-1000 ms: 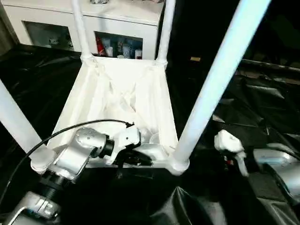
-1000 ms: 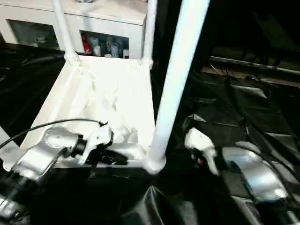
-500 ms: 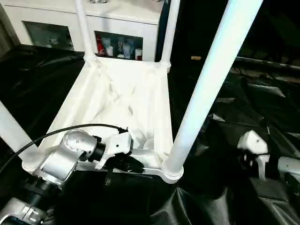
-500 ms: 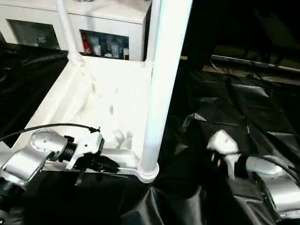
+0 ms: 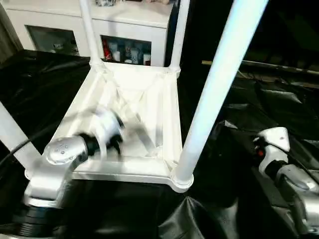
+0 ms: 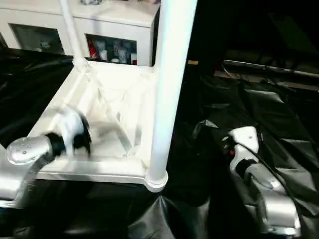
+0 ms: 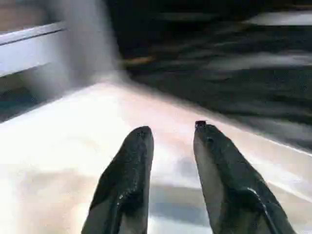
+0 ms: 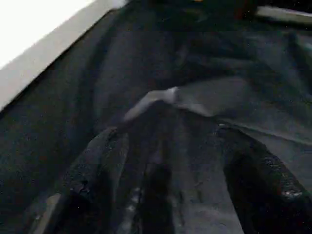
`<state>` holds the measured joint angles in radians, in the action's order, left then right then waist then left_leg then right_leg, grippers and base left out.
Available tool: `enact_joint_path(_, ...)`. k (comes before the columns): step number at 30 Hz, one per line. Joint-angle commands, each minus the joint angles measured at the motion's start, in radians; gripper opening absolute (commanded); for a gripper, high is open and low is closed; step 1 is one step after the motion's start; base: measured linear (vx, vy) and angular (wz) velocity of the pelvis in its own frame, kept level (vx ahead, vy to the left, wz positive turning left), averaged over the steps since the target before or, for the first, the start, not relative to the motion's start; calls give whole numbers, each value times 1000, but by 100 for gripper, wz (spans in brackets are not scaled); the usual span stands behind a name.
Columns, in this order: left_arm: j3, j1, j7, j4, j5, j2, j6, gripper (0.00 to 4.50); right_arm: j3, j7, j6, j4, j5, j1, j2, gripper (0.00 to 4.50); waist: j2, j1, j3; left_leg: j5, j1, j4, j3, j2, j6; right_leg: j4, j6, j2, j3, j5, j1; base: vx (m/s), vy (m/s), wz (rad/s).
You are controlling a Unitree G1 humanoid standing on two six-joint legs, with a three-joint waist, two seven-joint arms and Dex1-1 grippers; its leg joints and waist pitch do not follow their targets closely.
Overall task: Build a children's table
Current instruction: Rotate leg to tighten
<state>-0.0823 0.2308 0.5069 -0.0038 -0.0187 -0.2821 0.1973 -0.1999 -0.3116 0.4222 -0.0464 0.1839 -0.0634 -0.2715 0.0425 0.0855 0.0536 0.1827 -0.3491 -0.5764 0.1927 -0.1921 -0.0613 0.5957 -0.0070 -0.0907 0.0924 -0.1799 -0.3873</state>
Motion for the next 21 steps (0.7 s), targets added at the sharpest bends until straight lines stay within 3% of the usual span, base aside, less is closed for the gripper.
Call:
enact_joint_path(1, -12, -19, -136, 17, 56, 22, 16, 189, -12, 32, -6, -30, 4, 11, 7, 360, 3, -2, -50, 317, 5, 70, -27, -39, -12, -100, -55, -60, -46, -480, 29, 0, 0, 0)
enact_joint_path(2, -30, -52, -218, 11, 60, 75, -60, 187, 0, 71, -20, -43, 9, 6, 53, 374, 3, -1, -53, 303, 3, 72, -30, -40, -7, -100, -43, -60, -48, -468, 29, 0, 0, 0)
enact_joint_path(3, -31, -58, -226, 8, 61, 82, -72, 189, 2, 78, -22, -44, 9, 5, 62, 384, 15, -4, -53, 295, -1, 72, -29, -40, -4, -101, -41, -59, -47, -457, 29, 0, 0, 0)
enact_joint_path(4, -38, -74, -239, -2, 48, 105, -86, 203, 8, 94, -30, -44, 7, 2, 80, 387, 16, -2, -54, 299, 2, 72, -29, -40, -2, -101, -39, -59, -47, -457, 26, 0, 0, 0)
enact_joint_path(5, -49, -85, -253, -21, 29, 128, -66, 227, 19, 111, -34, -47, -5, 1, 93, 404, 11, -1, -55, 298, 4, 72, -29, -41, -3, -99, -42, -60, -49, -446, 23, 0, 0, 0)
enact_joint_path(6, -57, -91, -261, -41, 15, 143, -26, 227, 32, 117, -37, -46, -16, 3, 98, 404, 18, -1, -52, 308, 3, 74, -27, -43, -6, -99, -49, -57, -50, -419, 20, 0, 0, 0)
enact_joint_path(7, -57, -91, -261, -43, 13, 144, -24, 227, 33, 117, -37, -46, -16, 3, 98, 404, 15, 1, -53, 309, 3, 75, -29, -44, -10, -94, -52, -58, -51, -409, 23, 0, 0, 0)
enact_joint_path(10, -55, -145, -261, -147, -44, 211, -34, 265, 78, 102, -45, -48, -33, 26, 121, 435, 23, 4, -51, 317, 1, 75, -28, -46, -12, -92, -65, -60, -53, -372, 22, 0, 0, 0)
enact_joint_path(12, -47, -158, -268, -160, -46, 217, -42, 276, 85, 102, -43, -51, -36, 30, 123, 447, 25, 5, -51, 313, -2, 77, -28, -46, -10, -89, -62, -58, -55, -345, 23, 0, 0, 0)
enact_joint_path(13, -20, -189, -309, -164, 5, 216, -49, 283, 104, 109, -52, -49, -49, 30, 127, 450, 25, 6, -52, 316, 1, 76, -26, -45, -9, -89, -56, -54, -55, -334, 20, 0, 0, 0)
enact_joint_path(15, -6, -211, -324, -165, 18, 222, -53, 283, 110, 126, -54, -39, -52, 21, 137, 450, 27, 5, -52, 304, -3, 77, -27, -44, -10, -86, -42, -55, -56, -326, 25, 0, 0, 0)
enact_joint_path(21, 0, -208, -327, -157, 55, 206, -57, 283, 136, 124, -66, -13, -55, 4, 151, 450, 27, 5, -50, 326, -1, 78, -29, -43, -18, -91, -26, -56, -56, -356, 22, 0, 0, 0)
